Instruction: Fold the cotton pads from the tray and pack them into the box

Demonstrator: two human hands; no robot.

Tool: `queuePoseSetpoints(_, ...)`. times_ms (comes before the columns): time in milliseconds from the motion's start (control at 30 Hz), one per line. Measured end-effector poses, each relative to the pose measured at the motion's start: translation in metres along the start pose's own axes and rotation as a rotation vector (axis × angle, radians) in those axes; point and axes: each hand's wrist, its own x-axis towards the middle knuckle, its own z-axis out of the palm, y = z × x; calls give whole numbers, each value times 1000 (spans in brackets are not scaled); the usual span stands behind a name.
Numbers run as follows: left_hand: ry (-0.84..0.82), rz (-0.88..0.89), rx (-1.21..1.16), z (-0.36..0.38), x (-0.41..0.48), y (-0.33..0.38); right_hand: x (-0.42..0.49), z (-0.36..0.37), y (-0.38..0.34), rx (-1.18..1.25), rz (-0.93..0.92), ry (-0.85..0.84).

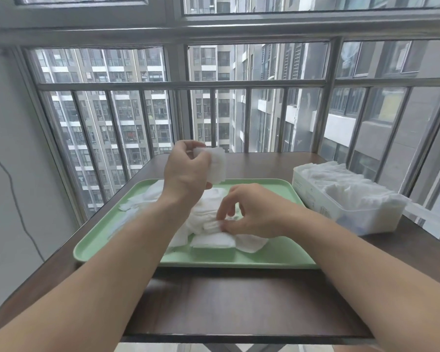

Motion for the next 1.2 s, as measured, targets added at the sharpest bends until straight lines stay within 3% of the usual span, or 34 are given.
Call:
queuePoseSetpoints(100,8,12,14,-2,1,0,1,-2,1,60,2,63)
queuePoseSetpoints(300,-13,31,0,-3,0,0,-1,-26,2,670,146,269)
queuePoseSetpoints(633,-202,-35,-46,-1,-6,-1,-6,-30,6,1040,164,227)
queuePoseSetpoints(867,-266,-106,-192,2,-10,2,-6,-34,7,1161,188,236)
queuePoseSetpoints(1200,-355,-161,-272,5,-13,6,-5,-30,4,1045,275,294)
